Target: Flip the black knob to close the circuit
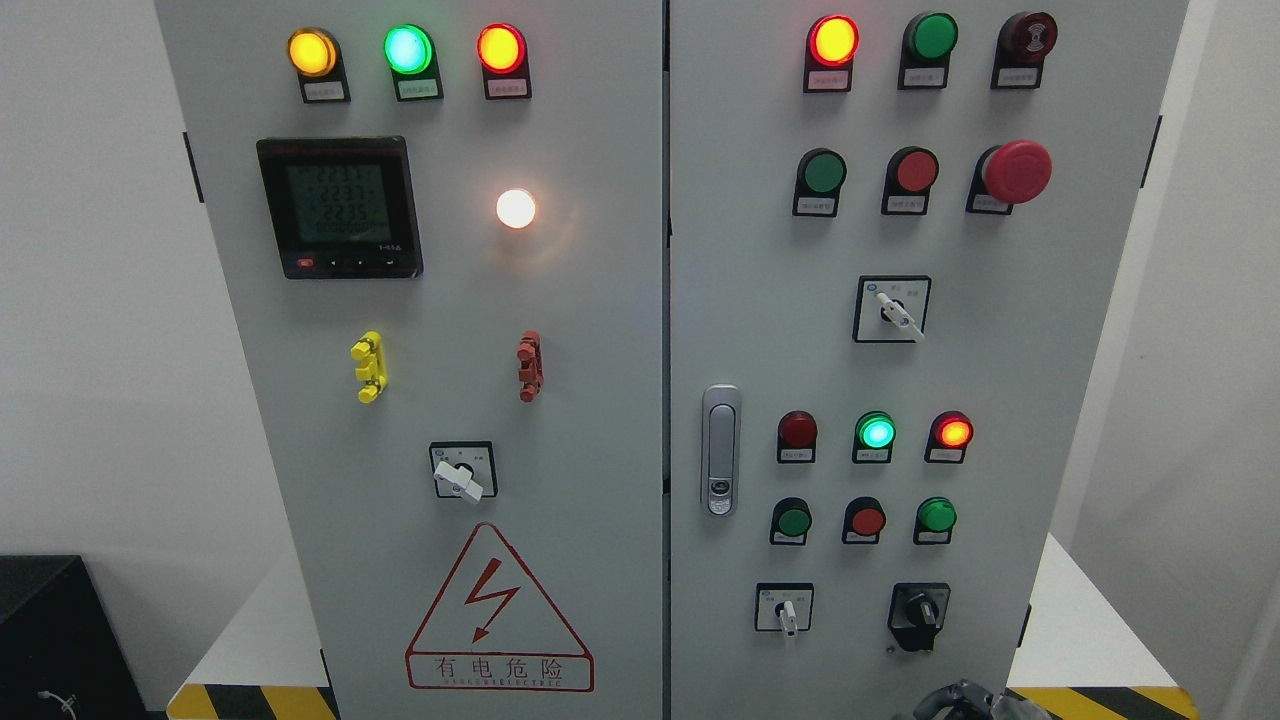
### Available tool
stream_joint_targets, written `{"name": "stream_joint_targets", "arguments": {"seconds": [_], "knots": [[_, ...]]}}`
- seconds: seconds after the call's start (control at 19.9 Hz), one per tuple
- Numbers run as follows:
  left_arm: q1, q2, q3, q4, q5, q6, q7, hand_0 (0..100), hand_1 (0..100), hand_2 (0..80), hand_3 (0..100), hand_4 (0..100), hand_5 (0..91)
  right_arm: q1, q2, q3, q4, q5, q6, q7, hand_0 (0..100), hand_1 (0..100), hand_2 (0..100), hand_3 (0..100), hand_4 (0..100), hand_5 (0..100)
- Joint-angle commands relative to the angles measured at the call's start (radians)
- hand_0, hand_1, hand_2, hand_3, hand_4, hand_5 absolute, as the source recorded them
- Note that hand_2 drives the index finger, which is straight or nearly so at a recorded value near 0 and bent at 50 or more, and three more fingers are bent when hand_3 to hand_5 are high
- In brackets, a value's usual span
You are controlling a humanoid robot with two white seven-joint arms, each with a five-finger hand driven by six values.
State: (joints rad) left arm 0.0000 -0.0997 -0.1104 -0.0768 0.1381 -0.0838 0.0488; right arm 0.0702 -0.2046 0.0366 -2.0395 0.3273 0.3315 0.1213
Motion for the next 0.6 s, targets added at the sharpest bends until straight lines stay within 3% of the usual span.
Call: {"name": "stream_joint_targets", "arguments": {"seconds": [0.0,0.15,0.3,0.55], "knots": [[0.02,0.0,0.0,0.0,0.0,0.002,0.0,12,56,0.0,0,0,0.0,0.056,0.027,-0.115,-0.051,-0.396,-0.034,0.004,0,9,0,9,1,0],[0.02,0.0,0.0,0.0,0.0,0.002,0.0,12,56,0.0,0,0,0.0,0.077,0.048,-0.138,-0.045,-0.503,-0.048,0.032,0,7,0,0,0,0],[0.02,0.0,0.0,0.0,0.0,0.002,0.0,12,56,0.0,0,0,0.0,0.091,0.059,-0.148,-0.021,-0.563,-0.115,0.052,0,3,0,0,0,0],[0.02,0.0,0.0,0.0,0.0,0.002,0.0,12,56,0.0,0,0,0.0,0.092,0.06,-0.152,-0.01,-0.615,-0.123,0.054,0,0,0,0,0,0]]}}
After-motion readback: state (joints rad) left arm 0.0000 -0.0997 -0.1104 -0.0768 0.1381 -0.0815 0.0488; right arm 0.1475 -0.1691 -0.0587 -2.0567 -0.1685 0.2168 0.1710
